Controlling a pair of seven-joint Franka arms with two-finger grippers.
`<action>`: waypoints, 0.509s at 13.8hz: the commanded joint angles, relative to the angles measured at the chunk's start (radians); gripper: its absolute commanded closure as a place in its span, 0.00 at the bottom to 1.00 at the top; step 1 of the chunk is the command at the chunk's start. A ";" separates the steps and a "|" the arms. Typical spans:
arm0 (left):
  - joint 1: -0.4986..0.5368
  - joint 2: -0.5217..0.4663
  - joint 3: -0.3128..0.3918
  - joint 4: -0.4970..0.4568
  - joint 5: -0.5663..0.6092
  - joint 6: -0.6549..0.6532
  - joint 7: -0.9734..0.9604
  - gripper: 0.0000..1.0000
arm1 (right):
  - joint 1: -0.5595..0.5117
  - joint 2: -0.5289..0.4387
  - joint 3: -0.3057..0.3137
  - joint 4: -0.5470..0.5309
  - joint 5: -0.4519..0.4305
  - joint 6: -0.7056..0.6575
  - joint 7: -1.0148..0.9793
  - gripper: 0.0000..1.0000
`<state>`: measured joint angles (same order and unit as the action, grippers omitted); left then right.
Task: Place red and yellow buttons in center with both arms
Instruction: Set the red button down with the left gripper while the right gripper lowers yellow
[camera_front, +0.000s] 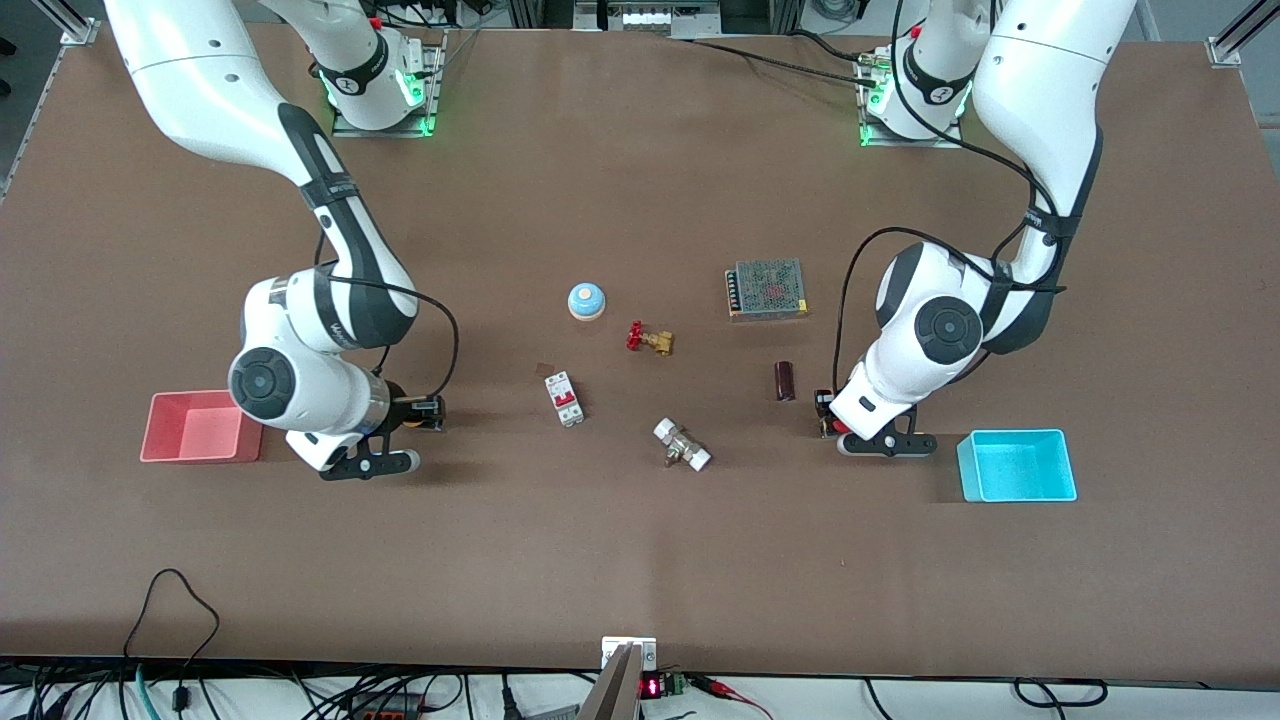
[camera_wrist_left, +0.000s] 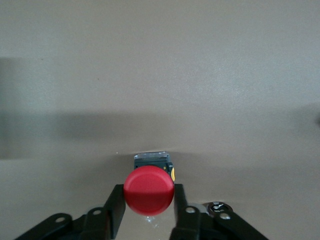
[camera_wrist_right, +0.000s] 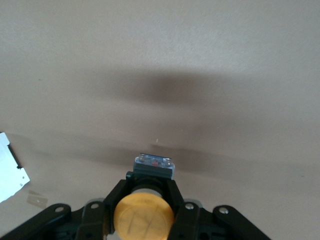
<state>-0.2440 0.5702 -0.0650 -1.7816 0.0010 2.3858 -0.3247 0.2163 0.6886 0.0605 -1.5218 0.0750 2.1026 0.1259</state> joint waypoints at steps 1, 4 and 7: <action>0.002 -0.022 0.002 0.005 -0.015 -0.005 0.003 0.28 | 0.028 0.021 -0.010 -0.001 -0.023 0.007 0.044 0.68; 0.023 -0.085 0.010 0.007 -0.015 -0.008 0.009 0.05 | 0.050 0.040 -0.010 -0.001 -0.024 0.025 0.044 0.68; 0.057 -0.160 0.016 0.010 -0.010 -0.062 0.012 0.02 | 0.052 0.043 -0.010 -0.001 -0.026 0.030 0.044 0.65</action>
<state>-0.2113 0.4818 -0.0517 -1.7543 0.0009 2.3736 -0.3249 0.2564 0.7359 0.0596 -1.5223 0.0631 2.1249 0.1525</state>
